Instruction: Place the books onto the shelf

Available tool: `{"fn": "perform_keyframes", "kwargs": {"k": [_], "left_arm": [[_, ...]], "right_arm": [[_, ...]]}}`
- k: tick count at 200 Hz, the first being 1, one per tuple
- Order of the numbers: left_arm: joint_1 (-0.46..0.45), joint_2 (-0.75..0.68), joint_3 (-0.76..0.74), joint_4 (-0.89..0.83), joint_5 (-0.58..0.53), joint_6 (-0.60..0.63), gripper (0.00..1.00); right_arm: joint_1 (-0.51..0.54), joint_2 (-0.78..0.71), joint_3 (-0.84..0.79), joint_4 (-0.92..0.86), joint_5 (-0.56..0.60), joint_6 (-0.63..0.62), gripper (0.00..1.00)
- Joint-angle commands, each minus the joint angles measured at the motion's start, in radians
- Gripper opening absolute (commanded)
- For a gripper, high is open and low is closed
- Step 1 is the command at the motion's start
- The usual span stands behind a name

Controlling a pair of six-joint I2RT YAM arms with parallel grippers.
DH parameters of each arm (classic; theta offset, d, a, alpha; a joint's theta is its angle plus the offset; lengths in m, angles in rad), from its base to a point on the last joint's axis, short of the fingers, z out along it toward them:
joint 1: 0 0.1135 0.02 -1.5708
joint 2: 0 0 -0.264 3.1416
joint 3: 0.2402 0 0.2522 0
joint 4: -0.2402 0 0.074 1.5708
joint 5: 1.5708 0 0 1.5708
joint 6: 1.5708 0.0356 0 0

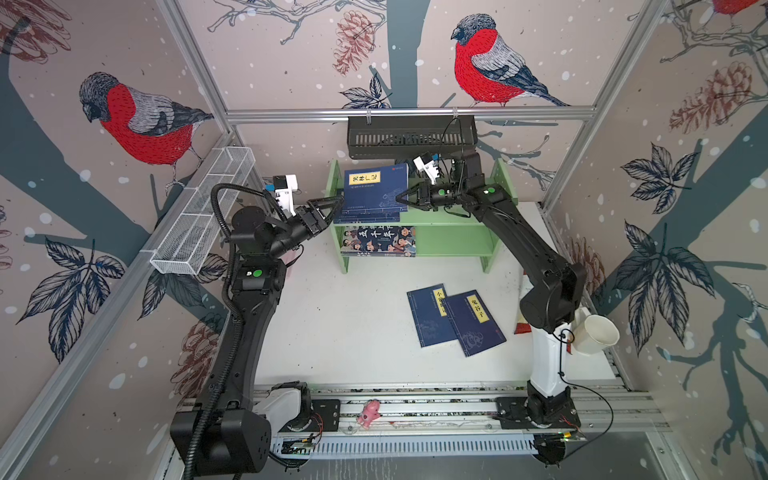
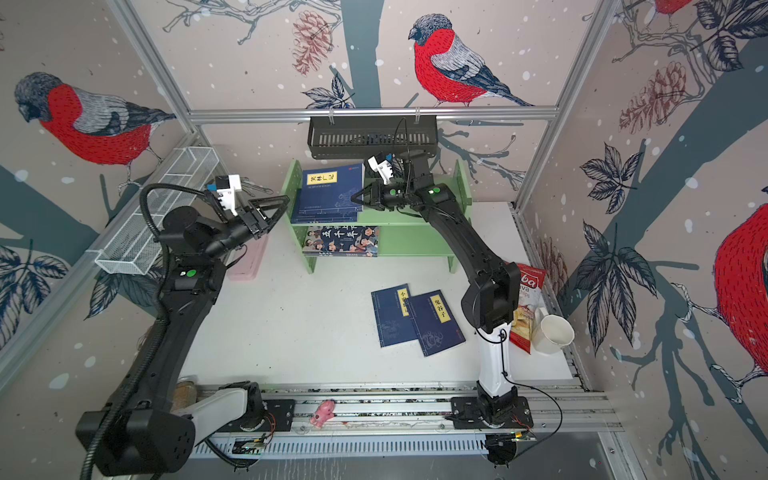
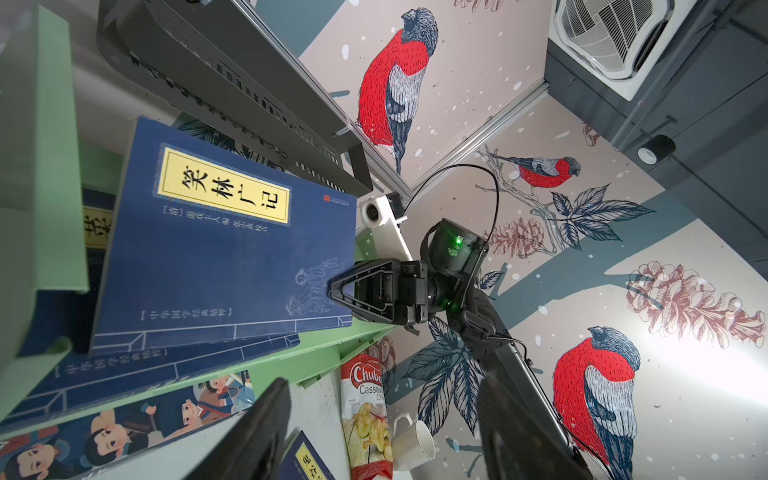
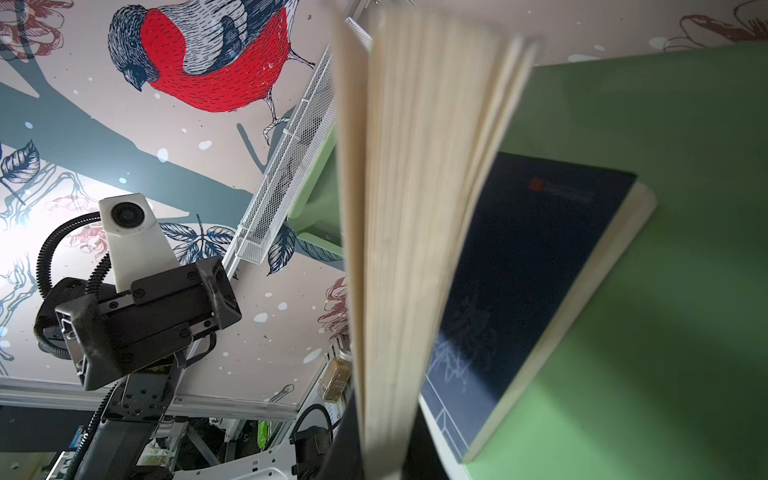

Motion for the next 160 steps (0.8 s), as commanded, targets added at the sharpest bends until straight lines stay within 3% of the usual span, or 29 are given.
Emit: {"fn": "perform_keyframes", "kwargs": {"k": [1, 160], "left_arm": [[0.001, 0.004, 0.001, 0.061, 0.016, -0.017, 0.71], [0.002, 0.023, -0.015, 0.107, 0.035, -0.08, 0.71]], "right_arm": [[0.007, 0.003, 0.012, 0.03, -0.046, 0.012, 0.0], [0.016, 0.032, -0.018, 0.116, -0.098, 0.109, 0.01]]}}
